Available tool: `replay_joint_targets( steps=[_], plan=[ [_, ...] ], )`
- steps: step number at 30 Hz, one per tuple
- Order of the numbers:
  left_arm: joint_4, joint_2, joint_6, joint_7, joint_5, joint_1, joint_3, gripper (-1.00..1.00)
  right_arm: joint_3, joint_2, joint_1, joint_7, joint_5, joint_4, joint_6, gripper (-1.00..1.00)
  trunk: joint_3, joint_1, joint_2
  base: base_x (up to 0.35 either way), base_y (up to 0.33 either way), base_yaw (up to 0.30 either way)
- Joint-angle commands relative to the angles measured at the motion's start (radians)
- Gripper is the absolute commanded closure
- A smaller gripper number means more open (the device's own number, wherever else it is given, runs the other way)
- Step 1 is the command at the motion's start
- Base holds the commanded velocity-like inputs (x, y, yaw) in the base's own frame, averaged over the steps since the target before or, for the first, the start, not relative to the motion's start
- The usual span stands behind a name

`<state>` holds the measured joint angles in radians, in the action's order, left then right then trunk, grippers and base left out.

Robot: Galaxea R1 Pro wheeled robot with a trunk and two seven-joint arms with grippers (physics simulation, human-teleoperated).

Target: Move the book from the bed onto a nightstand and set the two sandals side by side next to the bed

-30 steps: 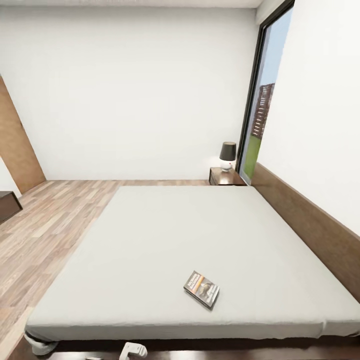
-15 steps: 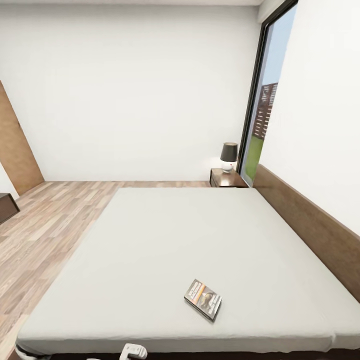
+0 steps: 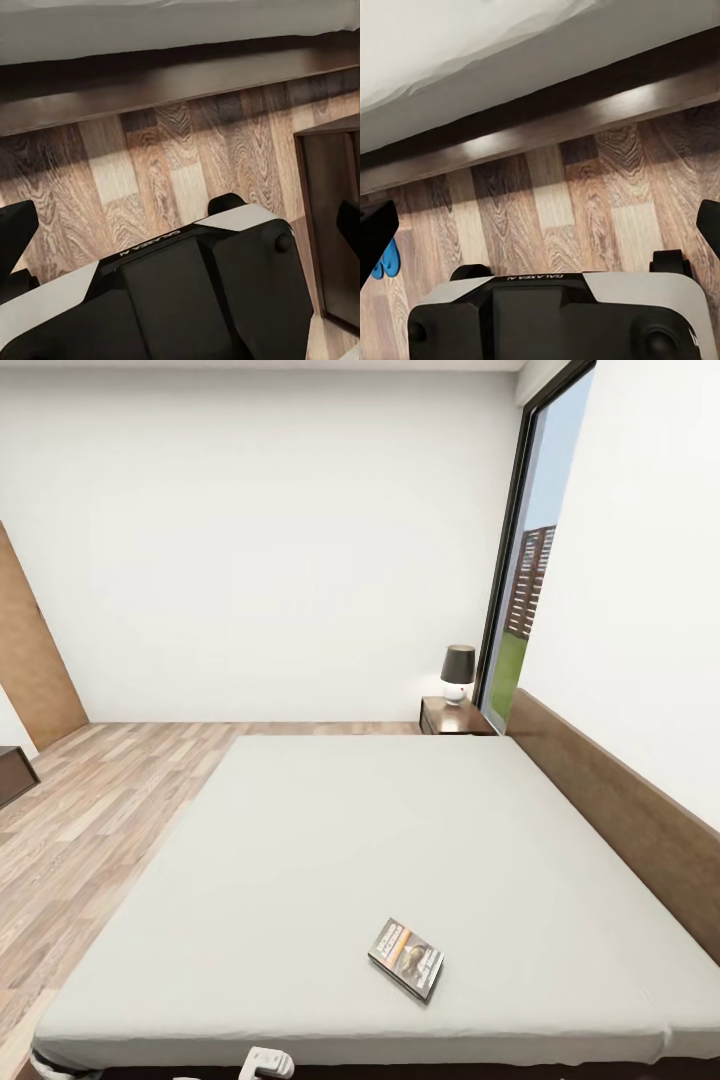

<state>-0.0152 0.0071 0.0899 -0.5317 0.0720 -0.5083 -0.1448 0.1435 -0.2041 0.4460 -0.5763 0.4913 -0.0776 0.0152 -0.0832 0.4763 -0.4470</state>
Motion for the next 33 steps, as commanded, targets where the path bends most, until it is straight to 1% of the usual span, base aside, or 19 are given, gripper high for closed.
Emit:
replay_joint_targets(
  steps=[1,7,13,14,16,17,18,19,20,21,23,24,25,27,28,29,30,31,33],
  plan=[
    [-0.002,0.000,0.008,-0.004,0.008,-0.001,-0.006,-1.00,0.008,0.000,0.002,-0.006,0.011,-0.004,0.002,-1.00,-0.002,0.001,-0.002,0.000,0.000,0.000],
    [-0.003,-0.003,0.007,-0.007,0.006,-0.001,-0.007,-1.00,0.008,0.000,0.002,-0.005,0.012,-0.004,0.002,-1.00,-0.002,0.001,-0.002,0.000,0.000,0.000],
    [-0.016,-0.020,0.011,-0.019,0.005,-0.001,-0.004,-1.00,0.008,0.000,0.002,-0.005,0.012,-0.004,0.003,-1.00,-0.002,0.001,-0.002,0.000,0.000,0.000],
    [-0.054,-0.028,0.028,-0.023,0.006,-0.004,-0.003,-1.00,0.008,0.000,0.002,-0.005,0.012,-0.004,0.003,-1.00,-0.002,0.001,-0.002,0.000,0.000,0.000],
    [-0.105,-0.032,0.070,-0.024,0.006,-0.009,-0.002,-1.00,0.008,0.000,0.002,-0.005,0.012,-0.004,0.004,-1.00,-0.002,0.001,-0.002,0.000,0.000,0.000],
    [-0.155,-0.036,0.122,-0.024,0.006,-0.012,-0.002,-1.00,0.008,0.000,0.002,-0.005,0.012,-0.004,0.004,-1.00,-0.002,0.001,-0.002,0.000,0.000,0.000],
    [-0.186,-0.037,0.154,-0.024,0.006,-0.013,-0.001,-1.00,0.008,0.000,0.002,-0.005,0.012,-0.004,0.004,-1.00,-0.002,0.001,-0.002,0.000,0.000,0.000],
    [-0.262,-0.039,0.227,-0.025,0.006,-0.015,-0.001,-1.00,0.008,0.000,0.002,-0.005,0.012,-0.004,0.005,-1.00,-0.002,0.001,-0.002,0.000,0.000,0.000],
    [-0.306,-0.040,0.266,-0.025,0.006,-0.015,-0.002,-1.00,0.008,0.000,0.002,-0.005,0.012,-0.004,0.005,-1.00,-0.002,0.001,-0.002,0.000,0.000,0.000],
    [-0.446,-0.042,0.385,-0.025,0.007,-0.017,-0.002,-1.00,0.008,0.000,0.002,-0.005,0.012,-0.004,0.005,-1.00,-0.002,0.001,-0.002,0.000,0.000,0.000],
    [-0.538,-0.044,0.459,-0.026,0.007,-0.017,-0.002,-1.00,0.008,0.000,0.002,-0.005,0.012,-0.004,0.005,-1.00,-0.002,0.001,-0.002,0.000,0.000,0.000],
    [-0.628,-0.048,0.525,-0.026,0.007,-0.017,-0.002,-1.00,0.008,0.000,0.002,-0.005,0.012,-0.004,0.005,-1.00,-0.002,0.001,-0.002,0.000,0.000,0.000],
    [-0.672,-0.052,0.556,-0.026,0.007,-0.017,-0.002,-1.00,0.008,0.000,0.002,-0.005,0.012,-0.004,0.005,-1.00,-0.002,0.001,-0.002,0.000,0.000,0.000],
    [-0.836,-0.075,0.670,-0.026,0.007,-0.018,-0.001,-1.00,0.008,0.000,0.002,-0.005,0.012,-0.004,0.005,-1.00,-0.002,0.001,-0.002,0.000,0.000,0.000],
    [-0.873,-0.081,0.698,-0.026,0.007,-0.019,-0.001,-1.00,0.008,0.000,0.002,-0.005,0.012,-0.004,0.005,-1.00,-0.002,0.001,-0.002,0.000,0.000,0.000],
    [-0.938,-0.091,0.750,-0.025,0.006,-0.022,-0.001,-1.00,0.008,0.000,0.002,-0.005,0.012,-0.004,0.005,-1.00,-0.002,0.001,-0.002,0.000,0.000,0.000],
    [-0.965,-0.095,0.775,-0.024,0.006,-0.026,-0.001,-1.00,0.008,0.000,0.002,-0.005,0.012,-0.004,0.005,-1.00,-0.002,0.001,-0.002,0.000,0.000,0.000],
    [-1.007,-0.101,0.814,-0.023,0.006,-0.038,-0.001,-1.00,0.008,0.000,0.002,-0.005,0.012,-0.004,0.005,-1.00,-0.002,0.001,-0.002,0.000,0.000,0.000],
    [-1.034,-0.105,0.840,-0.022,0.006,-0.058,0.000,-1.00,0.008,0.000,0.002,-0.005,0.012,-0.004,0.005,-1.00,-0.002,0.001,-0.002,0.000,0.000,0.000]
  ],
)
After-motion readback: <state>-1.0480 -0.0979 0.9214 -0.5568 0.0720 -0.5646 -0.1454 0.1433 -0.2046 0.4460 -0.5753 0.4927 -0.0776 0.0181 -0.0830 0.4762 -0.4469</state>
